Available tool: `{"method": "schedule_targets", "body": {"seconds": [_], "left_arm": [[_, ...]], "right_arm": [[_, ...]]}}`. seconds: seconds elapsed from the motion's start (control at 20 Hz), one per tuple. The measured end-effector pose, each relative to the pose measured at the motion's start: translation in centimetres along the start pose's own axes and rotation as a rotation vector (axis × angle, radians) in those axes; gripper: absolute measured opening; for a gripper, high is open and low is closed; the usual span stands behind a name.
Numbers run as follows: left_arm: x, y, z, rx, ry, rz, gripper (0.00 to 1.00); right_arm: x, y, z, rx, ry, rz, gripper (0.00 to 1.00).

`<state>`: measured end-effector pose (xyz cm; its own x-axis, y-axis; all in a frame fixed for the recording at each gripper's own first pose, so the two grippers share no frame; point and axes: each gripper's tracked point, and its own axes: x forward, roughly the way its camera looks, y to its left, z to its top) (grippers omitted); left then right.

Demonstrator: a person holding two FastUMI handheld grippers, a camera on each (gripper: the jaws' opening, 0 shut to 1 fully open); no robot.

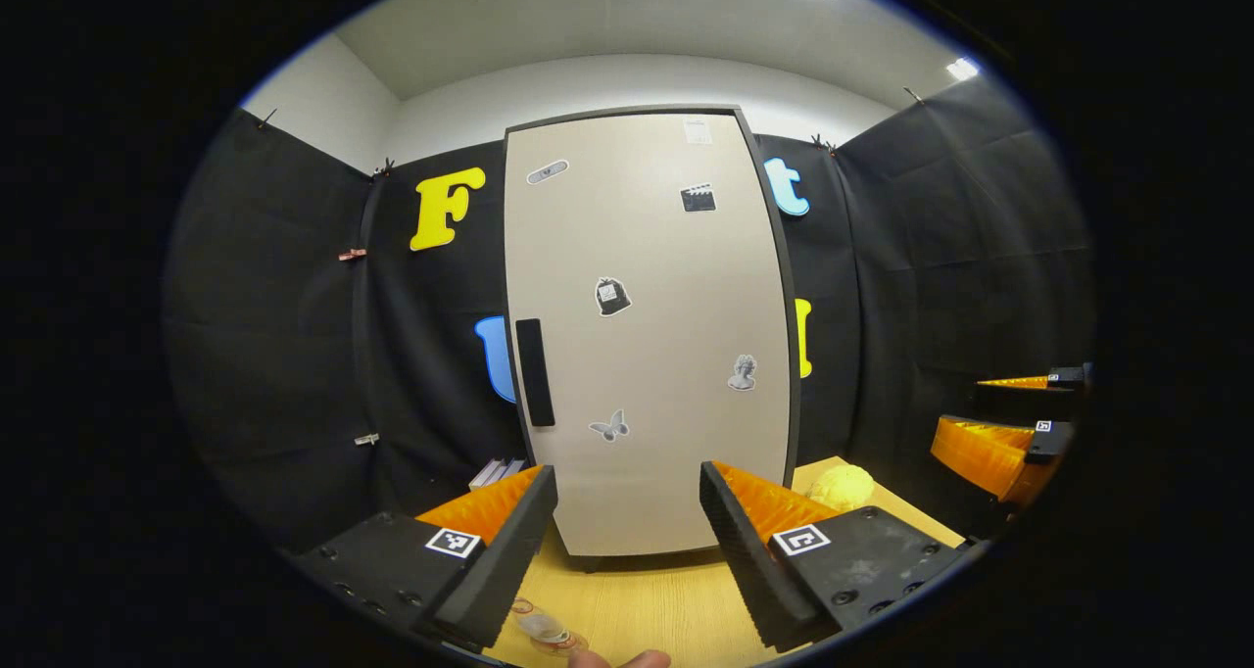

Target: Open the cabinet door with the right hand, grasp the bottle in the cabinet with the left hand and place it on the coaster, then close the cabinet door with the right hand.

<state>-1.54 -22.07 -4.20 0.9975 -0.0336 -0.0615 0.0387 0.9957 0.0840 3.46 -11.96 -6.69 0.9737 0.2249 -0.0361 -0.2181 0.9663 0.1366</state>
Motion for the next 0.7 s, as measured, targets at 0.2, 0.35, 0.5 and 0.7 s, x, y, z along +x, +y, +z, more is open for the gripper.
{"method": "schedule_targets", "body": {"seconds": [0.2, 0.35, 0.5, 0.7], "left_arm": [[-0.17, 0.04, 0.25, 0.01, -0.005, -0.002, 0.93], [-0.21, 0.05, 0.06, 0.009, -0.002, -0.004, 0.93], [-0.27, 0.08, 0.23, 0.013, -0.003, -0.003, 0.93], [-0.42, 0.0, 0.34, 0.021, -0.006, -0.003, 0.93]], "right_arm": [[-0.05, -0.09, 0.08, 0.0, -0.001, -0.004, 0.97], [-0.18, -0.02, 0.0, -0.002, 0.001, -0.003, 0.97], [-0.3, 0.09, 0.05, -0.004, 0.0, -0.003, 0.97], [-0.26, -0.03, 0.05, -0.003, 0.001, -0.006, 0.97]]}}
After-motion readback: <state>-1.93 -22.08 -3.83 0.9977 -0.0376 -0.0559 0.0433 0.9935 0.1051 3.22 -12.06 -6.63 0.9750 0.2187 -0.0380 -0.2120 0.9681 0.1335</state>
